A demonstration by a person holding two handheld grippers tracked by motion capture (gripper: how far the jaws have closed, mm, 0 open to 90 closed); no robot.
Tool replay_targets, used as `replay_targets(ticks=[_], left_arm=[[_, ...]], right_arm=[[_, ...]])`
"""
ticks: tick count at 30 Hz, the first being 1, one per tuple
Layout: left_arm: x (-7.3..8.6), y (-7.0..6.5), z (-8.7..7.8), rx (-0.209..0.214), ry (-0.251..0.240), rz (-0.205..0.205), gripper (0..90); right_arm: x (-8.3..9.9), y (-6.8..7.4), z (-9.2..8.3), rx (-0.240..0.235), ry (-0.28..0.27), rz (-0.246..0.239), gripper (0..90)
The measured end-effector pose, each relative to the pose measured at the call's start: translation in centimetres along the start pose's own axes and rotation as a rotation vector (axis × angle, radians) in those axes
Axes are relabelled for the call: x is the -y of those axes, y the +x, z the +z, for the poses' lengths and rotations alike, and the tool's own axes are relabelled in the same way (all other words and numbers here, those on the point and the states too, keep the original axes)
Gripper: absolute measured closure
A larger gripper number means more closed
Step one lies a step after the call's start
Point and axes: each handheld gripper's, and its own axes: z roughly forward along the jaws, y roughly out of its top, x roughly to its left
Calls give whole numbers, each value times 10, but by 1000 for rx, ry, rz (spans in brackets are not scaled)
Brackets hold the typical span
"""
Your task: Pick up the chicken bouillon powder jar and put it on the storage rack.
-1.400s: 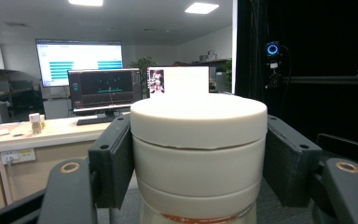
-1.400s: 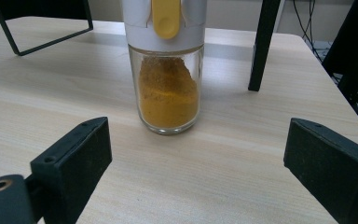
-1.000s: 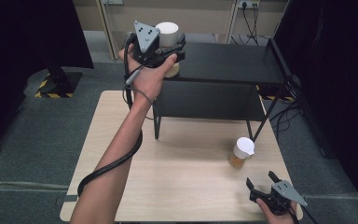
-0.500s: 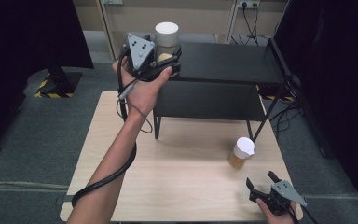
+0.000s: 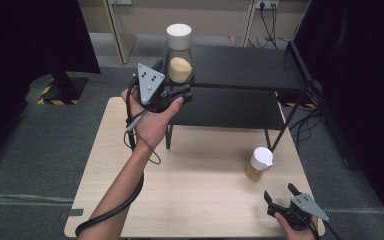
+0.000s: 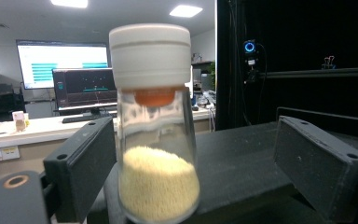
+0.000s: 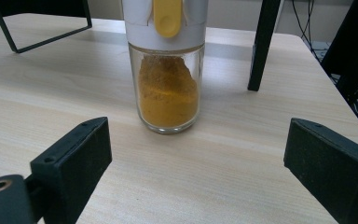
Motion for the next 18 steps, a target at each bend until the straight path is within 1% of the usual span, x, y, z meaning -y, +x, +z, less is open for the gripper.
replay_targets(ticks=[3,6,10,14,18], left_arm=[[6,-1,-5,9,2,-2,128],[14,-2,-11,21,1,-15,127],[27,-3,-19,32,6,-11,126],[38,-3,-25,34,12,-18,122],[50,-3,-30,46,26,-17,119]], right_arm=[[0,0,0,0,0,0,76],[0,0,0,0,0,0,76],[0,1,0,1,1,-6,76],[0,1,0,1,1,-5,76],[0,1,0,1,2,-8,76]])
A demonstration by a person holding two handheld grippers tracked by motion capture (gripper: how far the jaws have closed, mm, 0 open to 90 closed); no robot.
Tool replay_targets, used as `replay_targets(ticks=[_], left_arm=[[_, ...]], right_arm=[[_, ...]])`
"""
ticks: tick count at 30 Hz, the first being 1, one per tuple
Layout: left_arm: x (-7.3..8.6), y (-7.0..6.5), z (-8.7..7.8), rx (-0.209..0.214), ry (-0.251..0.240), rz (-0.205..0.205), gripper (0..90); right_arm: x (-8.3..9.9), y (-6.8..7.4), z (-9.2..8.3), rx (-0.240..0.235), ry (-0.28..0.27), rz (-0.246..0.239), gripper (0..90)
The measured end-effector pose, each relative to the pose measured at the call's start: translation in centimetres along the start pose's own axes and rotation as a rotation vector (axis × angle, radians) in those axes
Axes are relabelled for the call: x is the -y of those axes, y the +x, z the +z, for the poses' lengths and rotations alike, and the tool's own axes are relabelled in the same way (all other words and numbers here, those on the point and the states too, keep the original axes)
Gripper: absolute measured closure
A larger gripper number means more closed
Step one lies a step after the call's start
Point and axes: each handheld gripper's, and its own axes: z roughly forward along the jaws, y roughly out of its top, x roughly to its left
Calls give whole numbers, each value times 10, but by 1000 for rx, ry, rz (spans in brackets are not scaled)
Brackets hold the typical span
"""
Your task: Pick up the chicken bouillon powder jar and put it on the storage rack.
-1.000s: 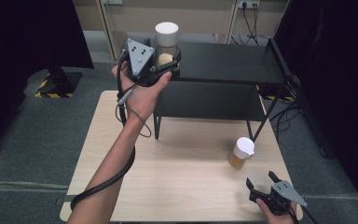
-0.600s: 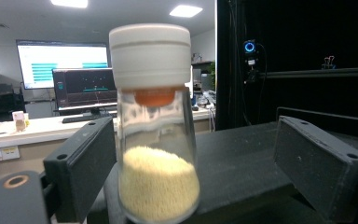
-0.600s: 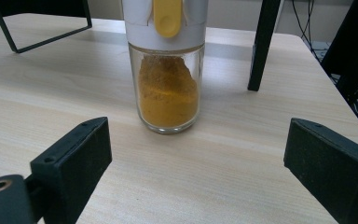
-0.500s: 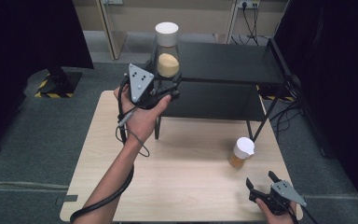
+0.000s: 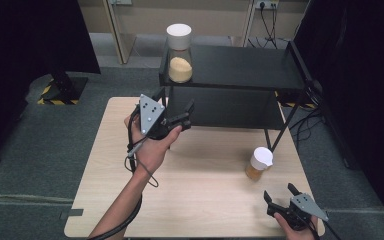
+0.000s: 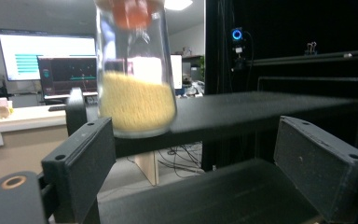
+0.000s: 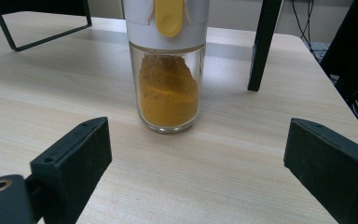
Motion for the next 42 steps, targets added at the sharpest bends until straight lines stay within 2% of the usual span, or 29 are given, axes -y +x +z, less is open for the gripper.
replay_targets(ticks=[14,22,31,42], left_arm=[[39,0,-12,18,42,-7,114],[56,0,-19,27,60,-4,111],[78,-5,-31,48,59,6,110],[101,-11,-50,61,70,-16,109]], right_arm=[[0,0,0,0,-1,-2,76],[0,0,0,1,0,-3,76],[0,1,0,1,0,-4,76],[0,1,0,3,0,-9,76]])
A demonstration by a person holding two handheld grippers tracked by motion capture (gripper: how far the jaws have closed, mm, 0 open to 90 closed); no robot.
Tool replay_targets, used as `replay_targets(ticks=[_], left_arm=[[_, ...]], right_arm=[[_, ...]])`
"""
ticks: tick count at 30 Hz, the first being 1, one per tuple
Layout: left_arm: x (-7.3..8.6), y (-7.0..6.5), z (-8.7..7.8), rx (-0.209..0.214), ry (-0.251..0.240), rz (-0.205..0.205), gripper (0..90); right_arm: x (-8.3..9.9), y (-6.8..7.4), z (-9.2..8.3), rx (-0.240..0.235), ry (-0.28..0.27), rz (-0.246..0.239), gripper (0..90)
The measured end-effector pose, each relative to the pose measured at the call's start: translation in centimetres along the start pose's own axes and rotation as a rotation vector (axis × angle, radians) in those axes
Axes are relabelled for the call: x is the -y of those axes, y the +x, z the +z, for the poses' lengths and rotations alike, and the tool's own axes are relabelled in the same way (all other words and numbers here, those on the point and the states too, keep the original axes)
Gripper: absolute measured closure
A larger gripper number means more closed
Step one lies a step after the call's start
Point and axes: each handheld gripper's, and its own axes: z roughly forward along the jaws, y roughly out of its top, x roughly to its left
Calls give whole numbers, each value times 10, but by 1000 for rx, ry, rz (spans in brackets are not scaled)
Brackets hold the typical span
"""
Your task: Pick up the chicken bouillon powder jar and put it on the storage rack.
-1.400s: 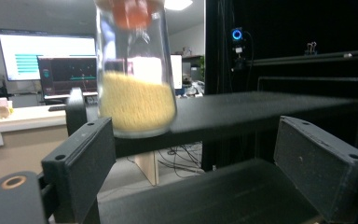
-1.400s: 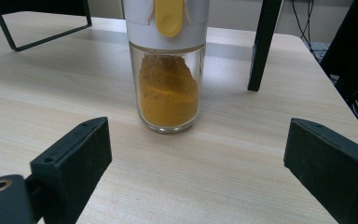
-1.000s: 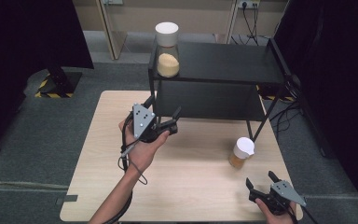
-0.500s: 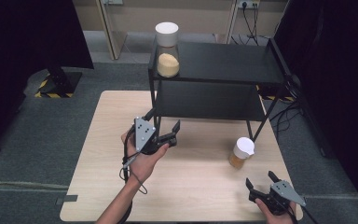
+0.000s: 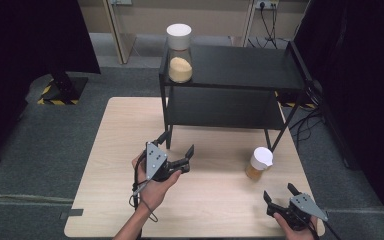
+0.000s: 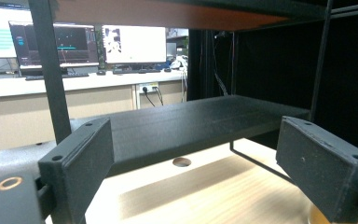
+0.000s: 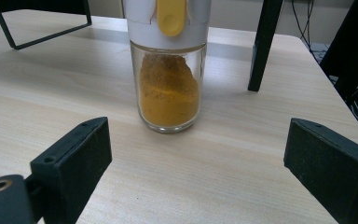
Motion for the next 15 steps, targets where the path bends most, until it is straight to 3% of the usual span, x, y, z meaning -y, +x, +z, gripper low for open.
replay_targets(ticks=[15], left_arm=[[43,1,-22,8,59,-27,101]], right_arm=[[0,0,0,0,1,0,76]])
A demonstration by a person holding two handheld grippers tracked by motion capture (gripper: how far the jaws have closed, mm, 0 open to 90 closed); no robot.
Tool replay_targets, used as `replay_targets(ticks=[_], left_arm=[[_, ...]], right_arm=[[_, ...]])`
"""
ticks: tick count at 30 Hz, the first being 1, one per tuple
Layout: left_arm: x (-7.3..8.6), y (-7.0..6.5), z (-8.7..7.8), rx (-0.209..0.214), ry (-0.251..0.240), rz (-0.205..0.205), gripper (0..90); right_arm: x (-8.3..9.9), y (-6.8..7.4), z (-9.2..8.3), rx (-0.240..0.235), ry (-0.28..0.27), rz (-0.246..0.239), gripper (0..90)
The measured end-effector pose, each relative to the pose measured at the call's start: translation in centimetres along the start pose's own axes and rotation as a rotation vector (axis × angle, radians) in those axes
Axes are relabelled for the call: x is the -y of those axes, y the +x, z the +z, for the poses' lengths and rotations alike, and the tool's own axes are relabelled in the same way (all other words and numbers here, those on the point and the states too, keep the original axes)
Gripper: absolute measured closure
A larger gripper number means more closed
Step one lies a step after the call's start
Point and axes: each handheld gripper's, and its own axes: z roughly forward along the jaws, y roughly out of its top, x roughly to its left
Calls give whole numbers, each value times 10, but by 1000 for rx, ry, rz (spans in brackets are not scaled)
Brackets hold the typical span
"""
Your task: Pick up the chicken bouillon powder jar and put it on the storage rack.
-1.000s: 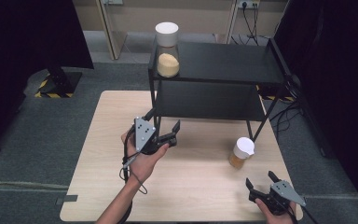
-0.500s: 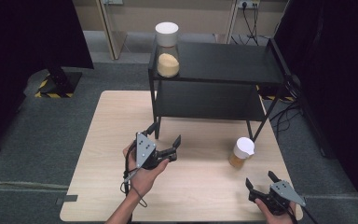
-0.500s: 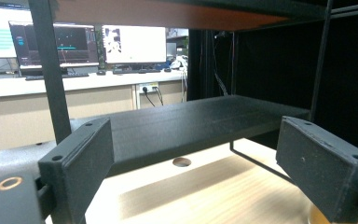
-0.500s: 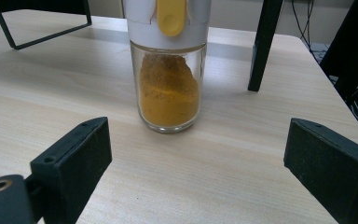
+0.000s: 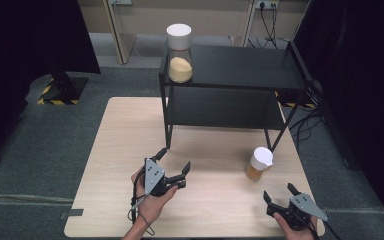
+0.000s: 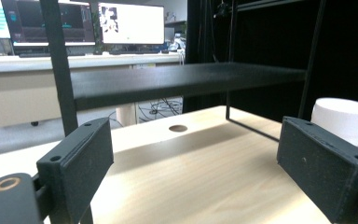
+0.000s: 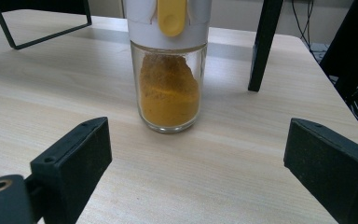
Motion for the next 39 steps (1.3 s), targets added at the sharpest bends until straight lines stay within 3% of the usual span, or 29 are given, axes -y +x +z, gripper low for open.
replay_targets(ticks=[9,19,27,39], left_arm=[[23,3,-5,6,59,-13,96],[36,4,-1,-5,103,-18,88],[40,4,2,3,139,-19,89],[40,3,2,0,138,-18,84]], right_arm=[[0,0,0,-1,0,1,76],[0,0,0,-3,-3,2,76],[1,0,0,-1,-7,6,74],[2,0,-1,1,-10,10,74]])
